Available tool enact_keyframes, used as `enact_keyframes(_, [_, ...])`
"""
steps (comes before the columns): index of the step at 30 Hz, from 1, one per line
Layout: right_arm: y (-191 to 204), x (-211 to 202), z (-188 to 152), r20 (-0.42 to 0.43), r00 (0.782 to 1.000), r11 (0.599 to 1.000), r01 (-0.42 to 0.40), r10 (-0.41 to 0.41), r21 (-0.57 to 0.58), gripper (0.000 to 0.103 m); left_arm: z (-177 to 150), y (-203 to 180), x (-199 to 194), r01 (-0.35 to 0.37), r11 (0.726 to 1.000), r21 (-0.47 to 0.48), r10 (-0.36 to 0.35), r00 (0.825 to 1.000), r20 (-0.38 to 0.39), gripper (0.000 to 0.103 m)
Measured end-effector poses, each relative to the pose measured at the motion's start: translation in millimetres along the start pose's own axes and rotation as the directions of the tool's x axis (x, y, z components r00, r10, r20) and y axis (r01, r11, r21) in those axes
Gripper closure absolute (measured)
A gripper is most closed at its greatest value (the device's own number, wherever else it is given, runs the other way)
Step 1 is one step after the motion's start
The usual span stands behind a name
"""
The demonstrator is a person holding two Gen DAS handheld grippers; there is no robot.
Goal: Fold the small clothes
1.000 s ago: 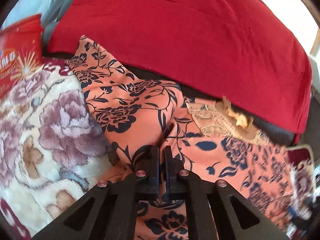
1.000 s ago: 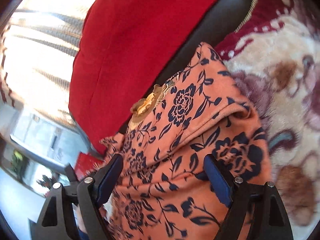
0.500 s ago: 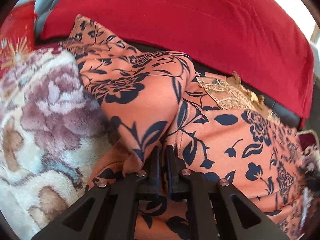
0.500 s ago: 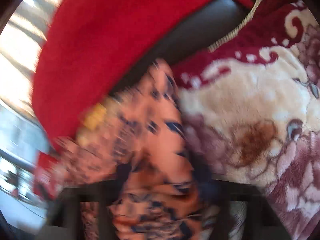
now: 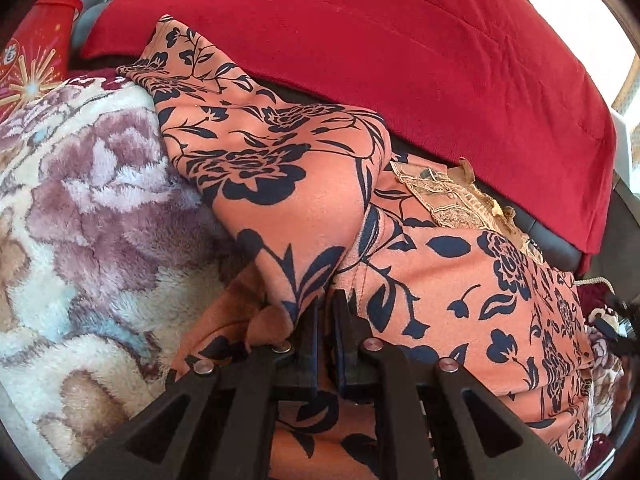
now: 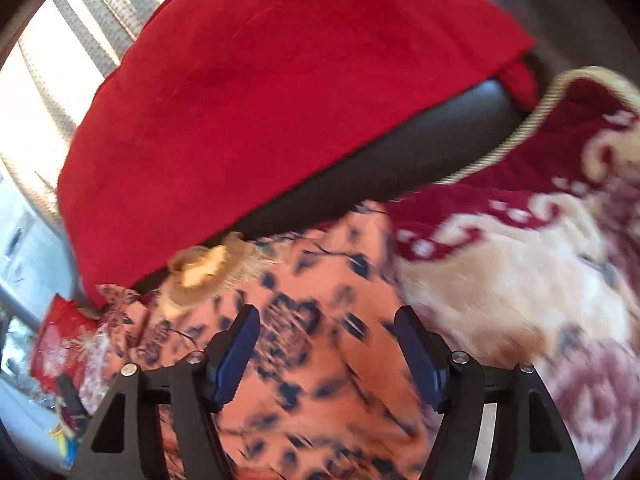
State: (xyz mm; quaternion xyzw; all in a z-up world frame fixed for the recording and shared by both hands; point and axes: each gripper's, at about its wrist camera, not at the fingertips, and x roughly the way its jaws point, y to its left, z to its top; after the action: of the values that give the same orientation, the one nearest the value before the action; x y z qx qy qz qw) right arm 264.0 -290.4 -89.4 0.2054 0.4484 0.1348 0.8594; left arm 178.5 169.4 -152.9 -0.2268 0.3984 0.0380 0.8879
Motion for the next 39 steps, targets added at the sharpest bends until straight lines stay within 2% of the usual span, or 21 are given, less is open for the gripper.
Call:
enact_keyframes(4, [-32.2, 46.2, 20.8, -0.073, 0.997, 0.993, 0.028, -0.02, 0.112, 0.029, 0.4, 0.2, 0.6, 0.003, 1.0, -0.002, -0.003, 1.0, 0.002, 0.094])
enact_keyframes(7, [-53.6, 43.5, 22.3, -0.012, 0.997, 0.974, 0.077, -0.077, 0.215, 0.029, 0.0, 1.9, 0.9, 0.014, 1.0, -0.011, -0.014, 1.0, 0.002, 0.094])
enact_keyframes(9, [-49.8, 30.0, 15.2, 0.029, 0.996, 0.971, 0.075, -0.083, 0.228, 0.029, -0.2, 4.2, 1.3, 0.025, 1.0, -0.018, -0.025, 1.0, 0.002, 0.094])
enact_keyframes(12, [-12.6, -9.5, -15.6, 0.125, 0.989, 0.995, 0.063, -0.073, 0.082, 0.029, -0.7, 6.7, 1.9, 0.037, 0.999, -0.028, -0.037, 0.999, 0.003, 0.094])
enact_keyframes(14, [17.1, -27.3, -43.7, 0.151, 0.986, 0.997, 0.07, -0.065, -0.033, 0.026, -0.9, 5.7, 2.2, 0.033, 0.999, -0.025, -0.033, 0.999, 0.003, 0.094])
enact_keyframes(16, [43.6, -37.9, -71.6, 0.179, 0.983, 0.987, 0.074, -0.048, -0.142, 0.024, -0.9, 5.3, 2.2, 0.03, 0.999, -0.022, -0.03, 1.0, 0.001, 0.094])
enact_keyframes(18, [62.8, -35.4, -94.0, 0.184, 0.981, 0.971, 0.103, -0.063, -0.217, 0.017, 1.0, 2.2, 0.3, 0.021, 1.0, -0.013, -0.021, 1.0, -0.008, 0.094])
enact_keyframes(20, [71.5, -17.3, -112.6, 0.159, 0.981, 0.952, 0.152, -0.113, -0.265, 0.017, 6.5, -6.7, -7.3, -0.007, 1.0, 0.025, 0.008, 0.999, -0.048, 0.086])
enact_keyframes(21, [69.4, -7.1, -117.5, 0.136, 0.981, 0.944, 0.175, -0.141, -0.278, 0.017, 8.4, -10.0, -12.8, 0.002, 0.999, 0.035, 0.0, 0.998, -0.07, 0.065])
enact_keyframes(22, [68.0, 5.0, -120.9, 0.097, 0.982, 0.946, 0.18, -0.16, -0.27, 0.016, 10.2, -11.8, -21.4, 0.05, 0.998, 0.023, -0.048, 0.994, -0.098, 0.04])
enact_keyframes(23, [67.3, 7.3, -120.0, 0.082, 0.985, 0.951, 0.171, -0.154, -0.259, 0.015, 12.0, -11.0, -35.3, 0.117, 0.993, -0.008, -0.117, 0.988, -0.103, 0.033])
enact_keyframes(24, [67.1, 4.9, -118.4, 0.08, 0.989, 0.958, 0.139, -0.122, -0.252, 0.008, 14.9, -7.9, -52.3, 0.165, 0.986, -0.033, -0.167, 0.983, -0.08, 0.026])
enact_keyframes(27, [58.4, 5.0, -114.8, 0.074, 0.994, 0.964, 0.097, -0.081, -0.246, 0.005, 33.4, 14.0, -89.6, 0.229, 0.971, -0.075, -0.226, 0.973, 0.046, 0.023])
enact_keyframes(29, [54.7, 4.2, -120.1, 0.082, 0.995, 0.967, 0.082, -0.064, -0.24, 0.004, 52.5, 38.8, -96.6, 0.235, 0.96, -0.154, -0.219, 0.969, 0.112, 0.022])
enact_keyframes(31, [51.5, 1.4, -121.8, 0.093, 0.994, 0.97, 0.071, -0.05, -0.234, 0.004, 77.8, 70.2, -84.8, 0.226, 0.938, -0.263, -0.195, 0.971, 0.139, 0.022])
enact_keyframes(34, [45.1, 0.5, -120.6, 0.097, 0.995, 0.974, 0.051, -0.03, -0.221, 0.004, 116.5, 112.9, -47.2, 0.204, 0.889, -0.409, -0.173, 0.979, 0.112, 0.023])
enact_keyframes(39, [36.4, -2.8, -120.7, 0.105, 0.994, 0.98, 0.013, 0.007, -0.196, 0.004, 161.9, 155.1, 4.4, 0.147, 0.844, -0.515, -0.116, 0.989, 0.093, 0.023])
